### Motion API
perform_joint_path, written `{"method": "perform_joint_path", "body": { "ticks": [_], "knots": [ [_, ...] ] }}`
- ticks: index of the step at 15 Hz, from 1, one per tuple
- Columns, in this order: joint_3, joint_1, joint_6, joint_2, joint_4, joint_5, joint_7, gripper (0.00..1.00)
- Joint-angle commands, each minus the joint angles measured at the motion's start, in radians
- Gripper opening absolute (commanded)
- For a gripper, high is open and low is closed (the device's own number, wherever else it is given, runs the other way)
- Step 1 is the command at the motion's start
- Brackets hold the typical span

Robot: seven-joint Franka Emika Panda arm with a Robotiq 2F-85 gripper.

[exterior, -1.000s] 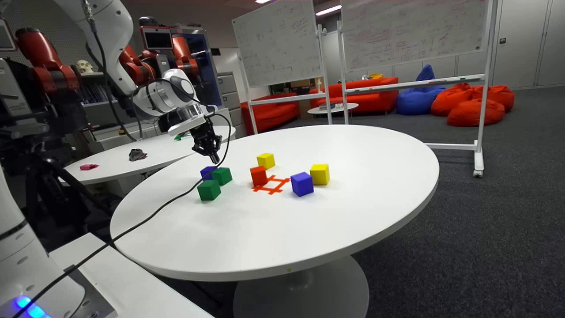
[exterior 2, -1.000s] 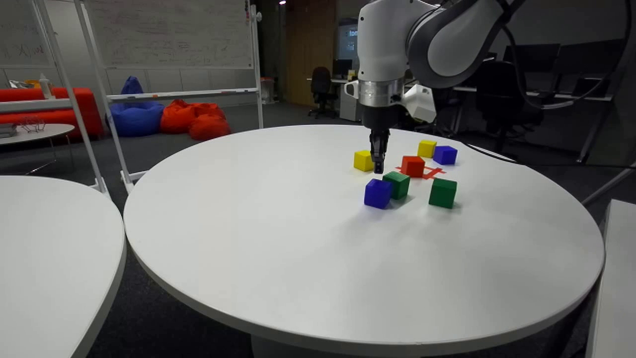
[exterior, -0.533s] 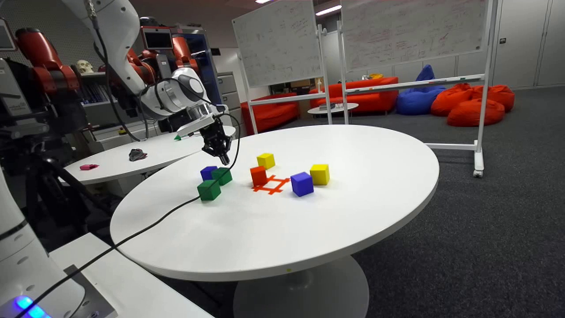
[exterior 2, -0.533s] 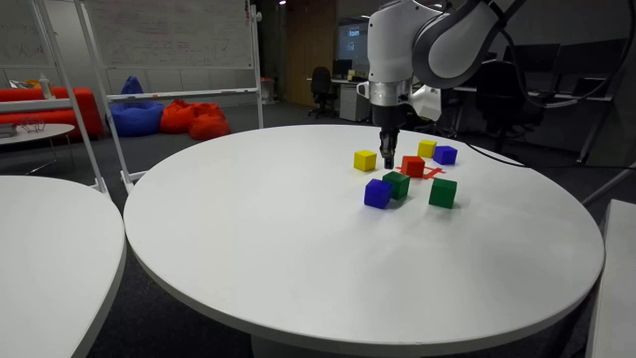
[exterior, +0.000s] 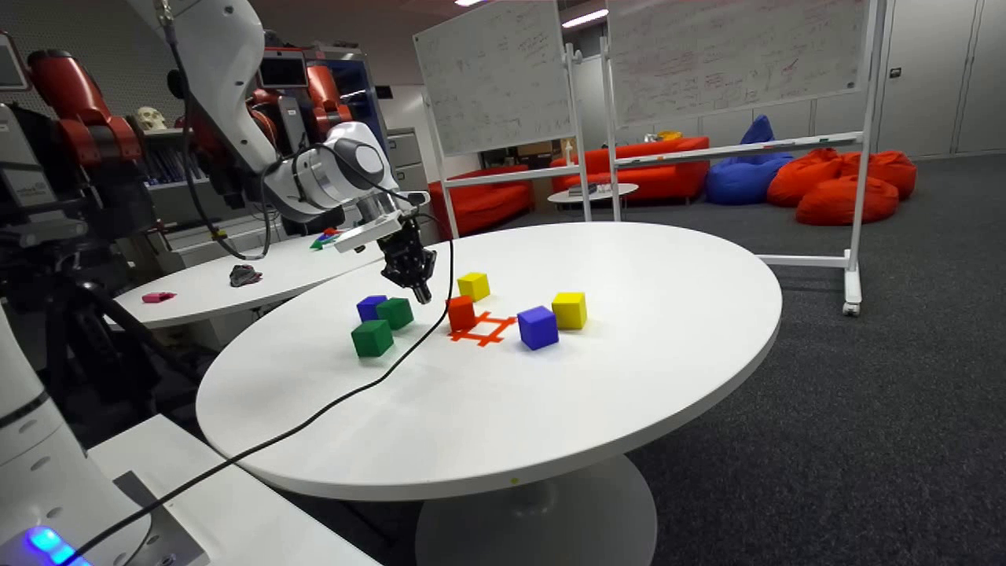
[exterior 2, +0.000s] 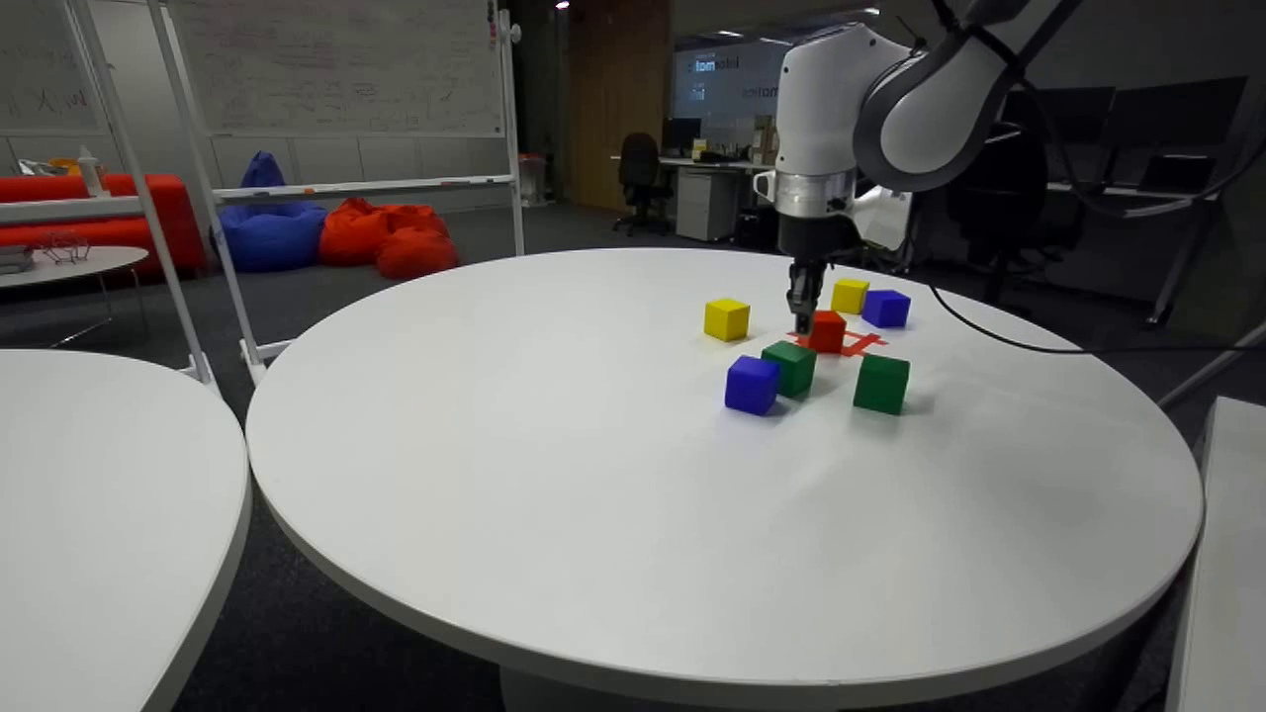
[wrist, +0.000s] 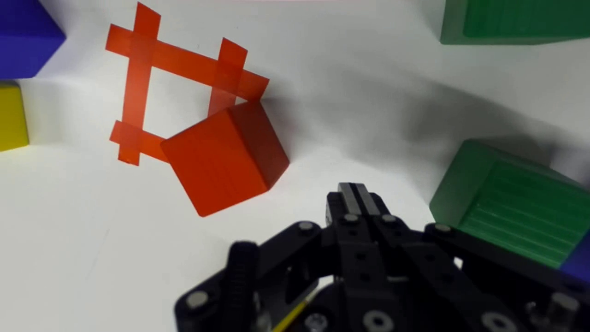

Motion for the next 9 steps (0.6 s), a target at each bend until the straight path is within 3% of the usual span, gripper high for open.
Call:
{"method": "perform_joint_path", "body": {
  "ticks": [1, 9],
  "knots": [
    [-0.011, 0.008, 0.004, -0.003, -0.008, 0.006, -0.005, 0.01],
    [-0.012, 0.008, 0.015, -0.014, -0.021, 0.007, -0.003, 0.00]
  ]
}}
